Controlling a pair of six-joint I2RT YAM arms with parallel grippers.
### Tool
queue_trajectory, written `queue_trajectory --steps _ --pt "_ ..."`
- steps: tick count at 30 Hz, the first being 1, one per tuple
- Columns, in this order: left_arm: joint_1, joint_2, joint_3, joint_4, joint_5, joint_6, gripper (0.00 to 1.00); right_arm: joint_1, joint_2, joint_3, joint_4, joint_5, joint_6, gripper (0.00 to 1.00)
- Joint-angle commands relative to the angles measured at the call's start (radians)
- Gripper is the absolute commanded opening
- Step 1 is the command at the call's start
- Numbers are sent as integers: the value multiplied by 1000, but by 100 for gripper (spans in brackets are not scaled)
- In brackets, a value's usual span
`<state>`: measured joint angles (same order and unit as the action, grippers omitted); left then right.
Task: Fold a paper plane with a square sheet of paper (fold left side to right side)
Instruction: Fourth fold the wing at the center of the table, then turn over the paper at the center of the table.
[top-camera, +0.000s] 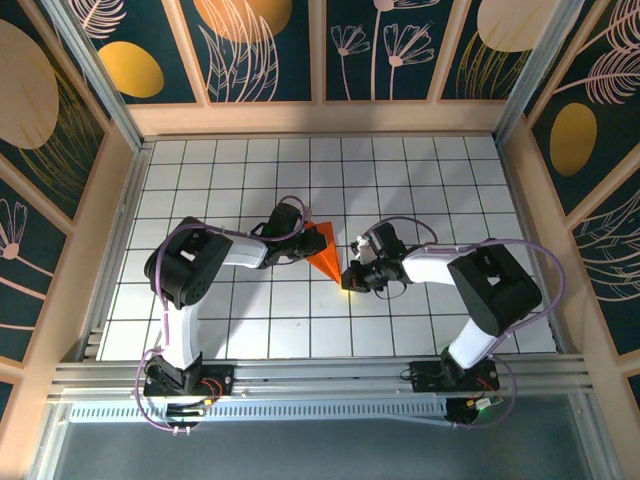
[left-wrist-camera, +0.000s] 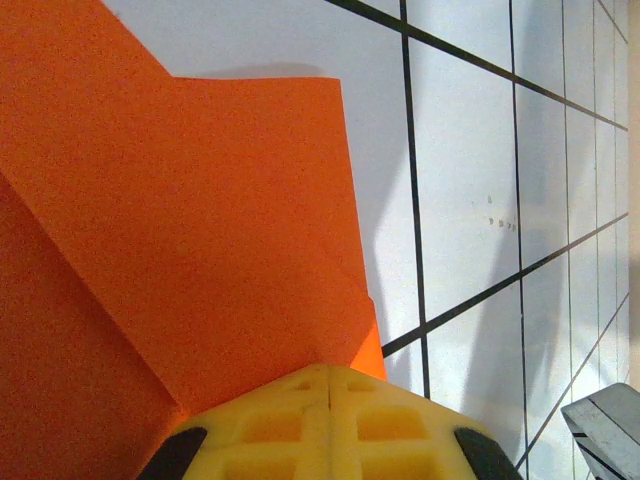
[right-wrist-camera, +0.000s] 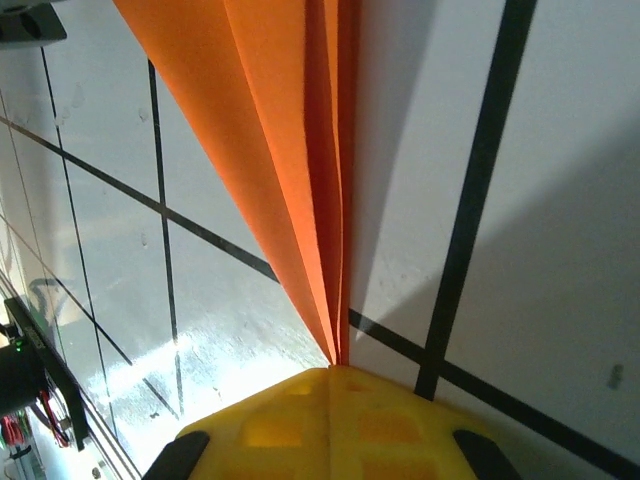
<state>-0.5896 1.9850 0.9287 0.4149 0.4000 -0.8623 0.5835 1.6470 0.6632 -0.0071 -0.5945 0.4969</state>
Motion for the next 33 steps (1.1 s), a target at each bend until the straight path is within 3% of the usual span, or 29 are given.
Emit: queue_trajectory --steps 1,7,12,18,33 --pt "5 35 -10 -93 -72 3 0 9 -28 -24 -111 15 -6 0" --pt "6 13 12 -79 -37 -8 0 -30 -116 10 -129 19 -51 2" --pt "8 -31 38 -74 -10 -10 7 -96 -187 44 -115 41 -106 28" --pt "7 -128 93 -134 -72 32 21 -145 -162 87 -30 33 -145 46" --pt "7 -464 -208 -155 -390 37 35 -119 121 250 117 -30 -195 48"
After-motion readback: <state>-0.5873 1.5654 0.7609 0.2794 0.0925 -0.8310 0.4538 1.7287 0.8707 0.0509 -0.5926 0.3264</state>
